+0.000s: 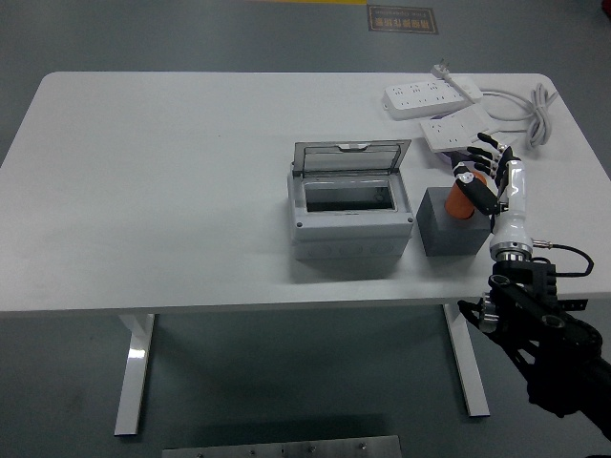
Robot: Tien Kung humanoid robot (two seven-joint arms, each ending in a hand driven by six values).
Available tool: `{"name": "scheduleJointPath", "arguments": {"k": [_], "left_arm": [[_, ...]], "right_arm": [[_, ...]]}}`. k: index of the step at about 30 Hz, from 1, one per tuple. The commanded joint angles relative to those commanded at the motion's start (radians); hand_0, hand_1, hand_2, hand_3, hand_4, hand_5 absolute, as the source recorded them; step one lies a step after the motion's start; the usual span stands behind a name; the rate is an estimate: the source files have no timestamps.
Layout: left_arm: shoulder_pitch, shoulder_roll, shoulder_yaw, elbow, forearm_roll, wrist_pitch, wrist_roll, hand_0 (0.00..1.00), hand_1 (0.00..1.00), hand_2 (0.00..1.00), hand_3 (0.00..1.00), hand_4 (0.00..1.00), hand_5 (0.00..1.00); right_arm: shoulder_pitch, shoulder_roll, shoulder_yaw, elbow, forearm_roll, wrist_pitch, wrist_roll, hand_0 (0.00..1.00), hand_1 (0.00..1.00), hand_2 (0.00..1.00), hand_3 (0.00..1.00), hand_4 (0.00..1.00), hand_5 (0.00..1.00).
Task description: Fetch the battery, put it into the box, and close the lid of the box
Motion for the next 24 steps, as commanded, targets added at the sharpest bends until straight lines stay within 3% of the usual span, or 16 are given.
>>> {"name": "scheduleJointPath", "arguments": {"k": [24], "left_arm": [[-0.011,-0.007,-0.011,0.000,0.025,-0.007,0.002,0.584,0.706,0.622,0.596,0.671,0.140]], "right_arm": [[-0.005,0.010,-0.026,-0.027,0.004,-0.003,-0.003,0.671,0.679,0.645,0.751,0.780,0.227]]}}
